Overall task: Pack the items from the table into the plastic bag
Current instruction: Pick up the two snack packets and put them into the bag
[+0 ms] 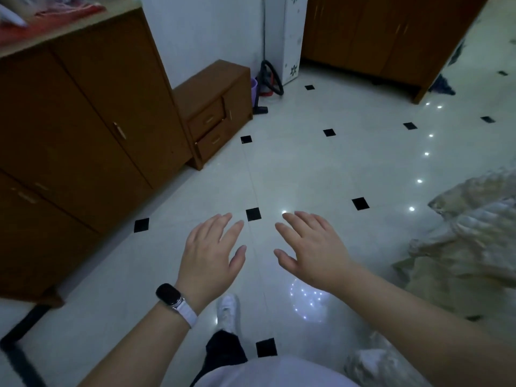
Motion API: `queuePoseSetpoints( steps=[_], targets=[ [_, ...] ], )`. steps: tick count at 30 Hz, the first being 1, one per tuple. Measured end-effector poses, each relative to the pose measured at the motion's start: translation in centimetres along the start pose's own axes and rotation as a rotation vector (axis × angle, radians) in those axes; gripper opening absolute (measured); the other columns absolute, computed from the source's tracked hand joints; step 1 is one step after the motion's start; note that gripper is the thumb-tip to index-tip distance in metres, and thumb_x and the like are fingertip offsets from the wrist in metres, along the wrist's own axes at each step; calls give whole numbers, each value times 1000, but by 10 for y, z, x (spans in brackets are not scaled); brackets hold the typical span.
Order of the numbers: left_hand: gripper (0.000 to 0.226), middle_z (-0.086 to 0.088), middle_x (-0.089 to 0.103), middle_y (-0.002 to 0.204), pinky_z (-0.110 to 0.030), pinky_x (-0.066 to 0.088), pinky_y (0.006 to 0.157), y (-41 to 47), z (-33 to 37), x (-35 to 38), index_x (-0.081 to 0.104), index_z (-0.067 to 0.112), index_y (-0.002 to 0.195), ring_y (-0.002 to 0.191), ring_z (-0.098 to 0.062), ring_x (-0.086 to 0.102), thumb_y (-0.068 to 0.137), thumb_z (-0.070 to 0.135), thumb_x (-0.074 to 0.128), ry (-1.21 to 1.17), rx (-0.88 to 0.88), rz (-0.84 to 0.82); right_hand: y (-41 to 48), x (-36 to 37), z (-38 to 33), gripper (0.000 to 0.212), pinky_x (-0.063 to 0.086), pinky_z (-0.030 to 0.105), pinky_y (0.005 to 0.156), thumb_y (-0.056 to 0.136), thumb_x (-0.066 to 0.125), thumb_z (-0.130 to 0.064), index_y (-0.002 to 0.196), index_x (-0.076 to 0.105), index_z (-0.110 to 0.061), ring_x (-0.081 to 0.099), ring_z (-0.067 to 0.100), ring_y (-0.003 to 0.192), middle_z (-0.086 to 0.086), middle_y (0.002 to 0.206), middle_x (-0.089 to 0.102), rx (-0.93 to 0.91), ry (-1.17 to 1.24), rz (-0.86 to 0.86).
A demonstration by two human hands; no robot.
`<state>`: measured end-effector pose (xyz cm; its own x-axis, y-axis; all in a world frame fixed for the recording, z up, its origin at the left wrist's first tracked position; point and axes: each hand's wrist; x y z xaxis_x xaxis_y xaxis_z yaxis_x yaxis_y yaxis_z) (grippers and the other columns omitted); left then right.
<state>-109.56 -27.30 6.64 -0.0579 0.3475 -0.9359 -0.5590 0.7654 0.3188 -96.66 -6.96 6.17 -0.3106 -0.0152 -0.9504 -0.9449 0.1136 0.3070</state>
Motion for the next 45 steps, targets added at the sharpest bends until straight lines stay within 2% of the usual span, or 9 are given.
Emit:
queuePoseSetpoints(
  steps=[9, 16, 23, 27, 35, 40, 45],
  targets=[
    [43, -10, 60, 128, -42, 42, 97, 167, -102, 48, 63, 16, 124, 118, -30, 55, 87, 37, 54, -160, 180, 45, 147, 26, 41, 48, 42, 44, 98, 87, 51, -47, 119, 65, -14, 56, 31, 115, 9, 126, 62, 205, -126, 4],
    [42, -11, 60, 127, -44, 44, 97, 286, -119, 86, 64, 14, 124, 117, -32, 56, 88, 35, 58, -250, 356, 28, 201, 27, 96, 48, 44, 43, 97, 87, 51, -47, 117, 67, -14, 58, 31, 115, 10, 125, 64, 426, -200, 26],
    [43, -12, 59, 129, -47, 44, 98, 396, -70, 137, 63, 15, 125, 120, -33, 54, 90, 39, 54, -226, 498, -66, 211, 51, 194, 49, 37, 42, 99, 88, 48, -50, 118, 66, -15, 57, 31, 115, 9, 125, 63, 576, -200, 43],
    [44, -11, 59, 130, -47, 43, 100, 463, -23, 162, 63, 16, 125, 122, -32, 53, 90, 42, 53, -174, 562, -123, 215, 61, 267, 49, 43, 43, 96, 89, 48, -49, 118, 66, -14, 58, 31, 115, 10, 125, 63, 660, -149, 56],
    [45, -10, 63, 125, -49, 44, 97, 601, 94, 204, 65, 15, 122, 117, -33, 57, 90, 43, 52, -199, 726, -75, 218, 31, 432, 49, 44, 44, 96, 88, 49, -49, 117, 65, -14, 57, 32, 114, 10, 124, 63, 765, -181, 87],
    [44, -10, 63, 124, -48, 44, 97, 674, 144, 234, 65, 14, 122, 116, -33, 57, 90, 42, 52, -247, 816, -61, 223, 18, 502, 51, 42, 43, 99, 89, 47, -51, 120, 64, -15, 56, 32, 116, 9, 127, 62, 880, -207, 76],
    [40, -11, 63, 125, -49, 45, 95, 756, 179, 285, 67, 15, 119, 117, -34, 57, 89, 38, 54, -296, 902, -84, 237, 35, 572, 50, 41, 44, 97, 89, 46, -50, 120, 64, -14, 56, 32, 116, 9, 127, 62, 972, -229, 32]
  ],
)
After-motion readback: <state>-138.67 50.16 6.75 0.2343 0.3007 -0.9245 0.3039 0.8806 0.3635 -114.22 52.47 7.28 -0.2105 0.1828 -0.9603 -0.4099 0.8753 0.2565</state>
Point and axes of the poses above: each hand's wrist, its own y-axis towards the middle knuckle, its own x-axis out of the palm, z = x × y
